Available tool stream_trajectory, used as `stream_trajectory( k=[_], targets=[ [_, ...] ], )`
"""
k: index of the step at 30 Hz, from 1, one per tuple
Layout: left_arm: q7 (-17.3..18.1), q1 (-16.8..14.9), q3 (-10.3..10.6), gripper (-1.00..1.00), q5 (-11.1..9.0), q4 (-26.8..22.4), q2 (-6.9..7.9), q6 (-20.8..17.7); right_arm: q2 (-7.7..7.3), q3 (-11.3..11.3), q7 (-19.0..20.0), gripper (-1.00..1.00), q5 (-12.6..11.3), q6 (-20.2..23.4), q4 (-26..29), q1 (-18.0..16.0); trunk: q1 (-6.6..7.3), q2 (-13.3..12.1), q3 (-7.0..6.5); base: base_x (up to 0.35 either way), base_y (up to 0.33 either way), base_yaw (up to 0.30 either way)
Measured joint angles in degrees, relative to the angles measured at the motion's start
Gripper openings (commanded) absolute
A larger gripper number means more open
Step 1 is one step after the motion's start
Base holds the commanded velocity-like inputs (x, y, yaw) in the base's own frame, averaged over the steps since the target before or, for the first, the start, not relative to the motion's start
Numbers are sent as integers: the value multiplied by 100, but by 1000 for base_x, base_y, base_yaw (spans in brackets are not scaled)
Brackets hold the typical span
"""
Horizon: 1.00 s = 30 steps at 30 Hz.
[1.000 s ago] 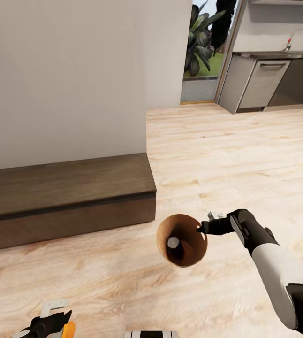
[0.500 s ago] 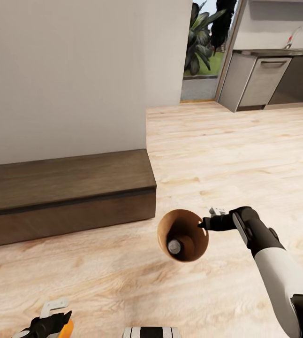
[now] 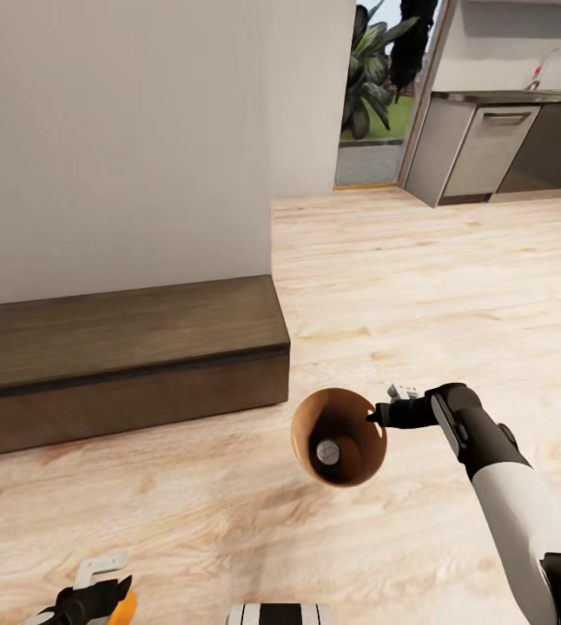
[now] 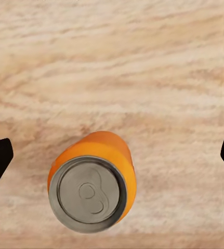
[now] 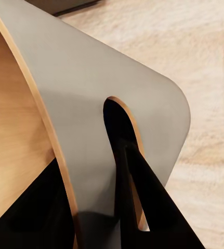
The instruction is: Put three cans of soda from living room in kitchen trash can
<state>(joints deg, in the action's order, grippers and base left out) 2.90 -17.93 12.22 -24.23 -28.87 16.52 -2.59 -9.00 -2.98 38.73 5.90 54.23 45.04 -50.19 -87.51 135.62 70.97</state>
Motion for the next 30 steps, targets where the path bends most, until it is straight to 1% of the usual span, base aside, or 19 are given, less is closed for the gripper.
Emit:
stream_trajectory(
  k=[2,5,9,11,13,18,21,23,25,30],
  targets=[
    [0,0,0,100,2,18,0,2,1,-2,-2,-100,28,-9,1,1,0,0,0,0,136,0],
    [-4,0,0,100,5,27,-1,4,3,-1,8,-100,-73,34,3,2,0,0,0,0,31,0],
    [-7,-2,0,100,6,19,0,4,2,2,-4,-100,21,2,2,2,0,0,0,0,11,0],
    [-8,-2,0,100,6,15,0,4,2,0,-1,-100,5,7,2,2,0,0,0,0,4,0],
    [-8,-1,-3,100,6,19,-2,4,-1,-3,7,-100,-53,30,2,3,-44,79,35,0,2,0],
    [-9,-1,-1,100,6,27,-2,4,-6,-5,-2,-100,41,-4,1,3,-154,279,125,0,1,0],
    [-4,-1,0,100,6,29,-1,0,-5,-6,4,-100,-37,24,2,3,-219,399,179,0,0,0],
    [-2,0,0,100,5,28,-1,-2,-6,-6,3,-100,-28,21,2,3,-263,480,215,0,0,0],
    [-1,-2,0,100,1,23,0,-4,-6,-6,-3,-100,34,-3,2,2,-264,481,215,0,0,0],
    [0,-2,0,100,-2,3,0,-5,-5,-7,5,-100,-40,23,3,4,-264,481,215,0,0,0]
  ],
)
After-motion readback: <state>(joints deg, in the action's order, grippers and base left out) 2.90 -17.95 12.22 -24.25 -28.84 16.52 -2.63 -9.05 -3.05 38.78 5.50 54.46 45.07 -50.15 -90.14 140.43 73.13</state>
